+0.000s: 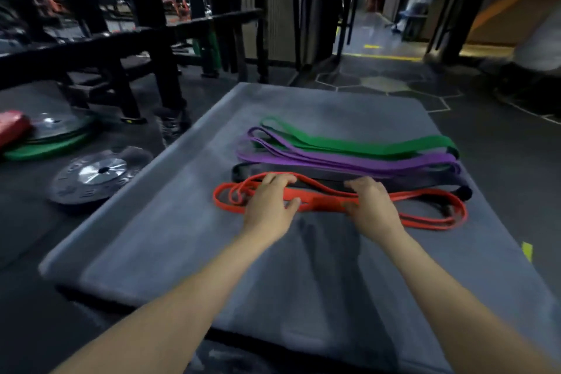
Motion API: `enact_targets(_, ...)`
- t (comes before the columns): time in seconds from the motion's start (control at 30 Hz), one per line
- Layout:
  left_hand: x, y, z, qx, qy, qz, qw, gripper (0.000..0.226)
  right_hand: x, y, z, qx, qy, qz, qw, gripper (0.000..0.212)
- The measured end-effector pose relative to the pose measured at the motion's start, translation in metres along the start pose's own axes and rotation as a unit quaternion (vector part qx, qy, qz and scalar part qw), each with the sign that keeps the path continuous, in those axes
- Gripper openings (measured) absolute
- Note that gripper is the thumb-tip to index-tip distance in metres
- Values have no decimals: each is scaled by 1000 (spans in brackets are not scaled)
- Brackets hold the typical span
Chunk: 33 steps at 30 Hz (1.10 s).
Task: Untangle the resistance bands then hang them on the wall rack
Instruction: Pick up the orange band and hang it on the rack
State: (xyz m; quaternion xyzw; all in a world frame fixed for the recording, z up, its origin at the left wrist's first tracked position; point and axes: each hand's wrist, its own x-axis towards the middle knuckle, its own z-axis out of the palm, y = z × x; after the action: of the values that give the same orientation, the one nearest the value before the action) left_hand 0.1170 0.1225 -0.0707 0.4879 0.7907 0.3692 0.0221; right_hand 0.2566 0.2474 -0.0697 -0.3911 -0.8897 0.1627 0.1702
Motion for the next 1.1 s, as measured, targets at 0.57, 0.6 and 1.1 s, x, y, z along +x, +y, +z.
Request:
enact_targets(0.57,35,-5,59,160,-94,74,980,43,22,36,17,-30,-9,-48,998,48)
enact_targets(0.6,37,-3,59,151,-93,69,982,40,22,35,17,-30,-10,-49,998,48)
enact_targets(1.1,39,-2,47,121,-123,157,972,17,18,31,8,-107,-54,-82,989,35)
